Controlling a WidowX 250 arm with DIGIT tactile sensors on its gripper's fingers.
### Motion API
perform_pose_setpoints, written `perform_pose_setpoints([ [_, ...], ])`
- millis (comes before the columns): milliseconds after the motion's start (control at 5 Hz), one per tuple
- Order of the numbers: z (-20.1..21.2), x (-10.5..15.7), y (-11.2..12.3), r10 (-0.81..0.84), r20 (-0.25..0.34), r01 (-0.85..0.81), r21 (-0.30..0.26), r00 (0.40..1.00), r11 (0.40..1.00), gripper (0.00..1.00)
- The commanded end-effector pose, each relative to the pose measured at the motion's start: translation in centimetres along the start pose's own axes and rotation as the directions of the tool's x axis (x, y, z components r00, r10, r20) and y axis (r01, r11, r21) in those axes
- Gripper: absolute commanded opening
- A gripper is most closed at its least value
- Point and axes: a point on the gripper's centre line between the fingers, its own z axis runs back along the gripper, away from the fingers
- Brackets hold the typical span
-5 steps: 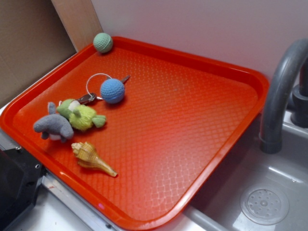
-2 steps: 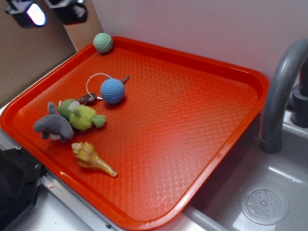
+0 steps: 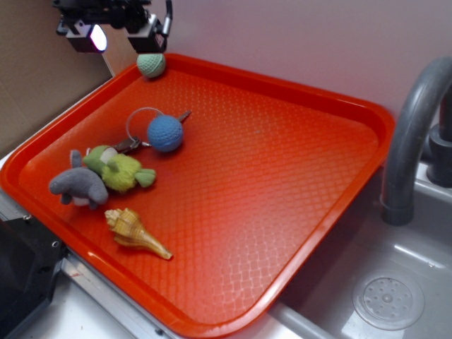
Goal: Grab the green ball.
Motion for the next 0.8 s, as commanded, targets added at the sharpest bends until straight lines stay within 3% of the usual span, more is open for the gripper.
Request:
perform_pose_setpoints([
  [0, -1.7, 4.0, 4.7, -0.006, 0.037, 0.005, 0.033, 0.999, 0.999, 1.00],
  [200, -1.3, 5.2, 4.9, -0.076, -0.026, 0.077, 0.009, 0.997, 0.997, 1.00],
  [600, -1.3, 5.2, 4.9, -0.076, -0.026, 0.077, 0.009, 0.997, 0.997, 1.00],
])
